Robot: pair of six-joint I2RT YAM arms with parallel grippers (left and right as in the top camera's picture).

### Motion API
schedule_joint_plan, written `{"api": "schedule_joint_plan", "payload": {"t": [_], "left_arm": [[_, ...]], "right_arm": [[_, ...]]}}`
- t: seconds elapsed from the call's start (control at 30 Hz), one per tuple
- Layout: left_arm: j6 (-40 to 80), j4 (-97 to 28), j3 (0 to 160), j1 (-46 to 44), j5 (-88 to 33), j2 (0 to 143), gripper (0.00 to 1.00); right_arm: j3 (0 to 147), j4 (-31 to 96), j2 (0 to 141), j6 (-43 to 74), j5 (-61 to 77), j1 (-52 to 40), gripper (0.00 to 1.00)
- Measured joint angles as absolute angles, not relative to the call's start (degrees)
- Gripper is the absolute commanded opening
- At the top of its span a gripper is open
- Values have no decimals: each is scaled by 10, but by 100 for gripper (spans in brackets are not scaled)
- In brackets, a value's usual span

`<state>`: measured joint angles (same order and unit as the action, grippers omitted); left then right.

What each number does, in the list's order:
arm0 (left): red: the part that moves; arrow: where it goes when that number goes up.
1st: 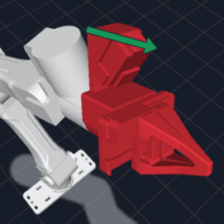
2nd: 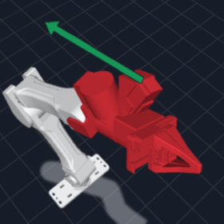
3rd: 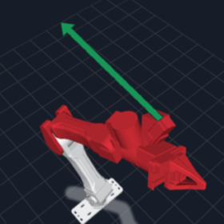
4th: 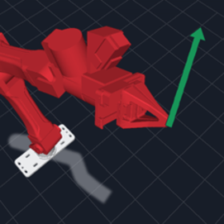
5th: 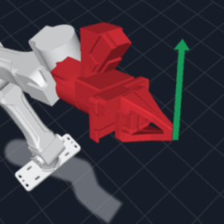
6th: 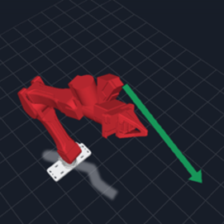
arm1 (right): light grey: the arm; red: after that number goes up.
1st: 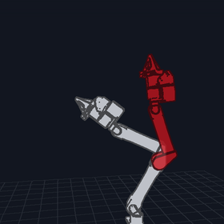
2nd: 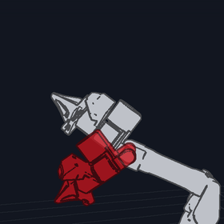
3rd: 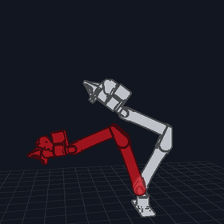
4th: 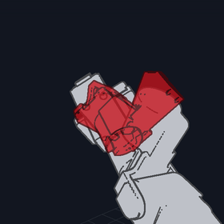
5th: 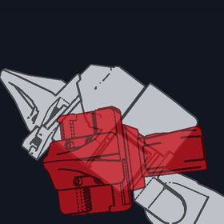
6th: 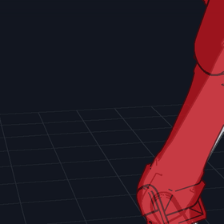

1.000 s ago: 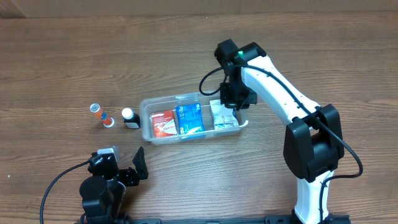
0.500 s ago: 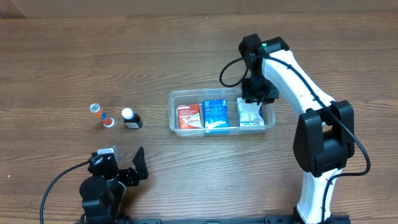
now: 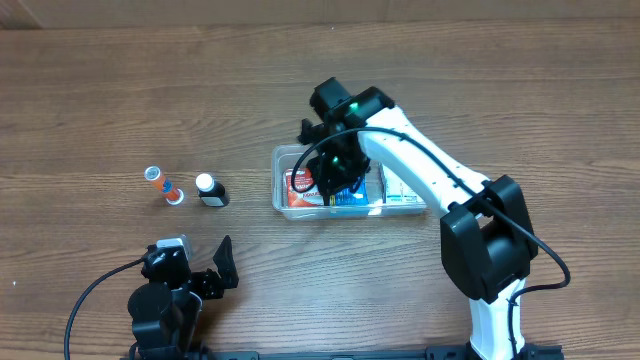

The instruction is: Pack container

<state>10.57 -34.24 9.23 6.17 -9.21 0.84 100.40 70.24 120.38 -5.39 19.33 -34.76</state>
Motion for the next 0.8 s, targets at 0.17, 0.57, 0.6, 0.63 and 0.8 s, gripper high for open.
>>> {"api": "schedule_joint_plan", "payload": {"t": [0.17, 0.57, 0.6, 0.63, 0.8], "left_arm": [[106, -342, 92, 62, -92, 8, 100], [106, -342, 92, 62, -92, 8, 100], [106, -342, 92, 62, -92, 8, 100], [106, -342, 92, 62, -92, 8, 100], [106, -342, 92, 62, -92, 9, 100]], "right_arm": [[1004, 677, 1204, -131, 199, -402, 4], [1004, 571, 1251, -165, 208, -409, 4], [1004, 569, 1251, -166, 208, -409, 4], [1004, 570, 1253, -166, 208, -409, 4], [1009, 592, 1274, -161, 154, -408, 4]]}}
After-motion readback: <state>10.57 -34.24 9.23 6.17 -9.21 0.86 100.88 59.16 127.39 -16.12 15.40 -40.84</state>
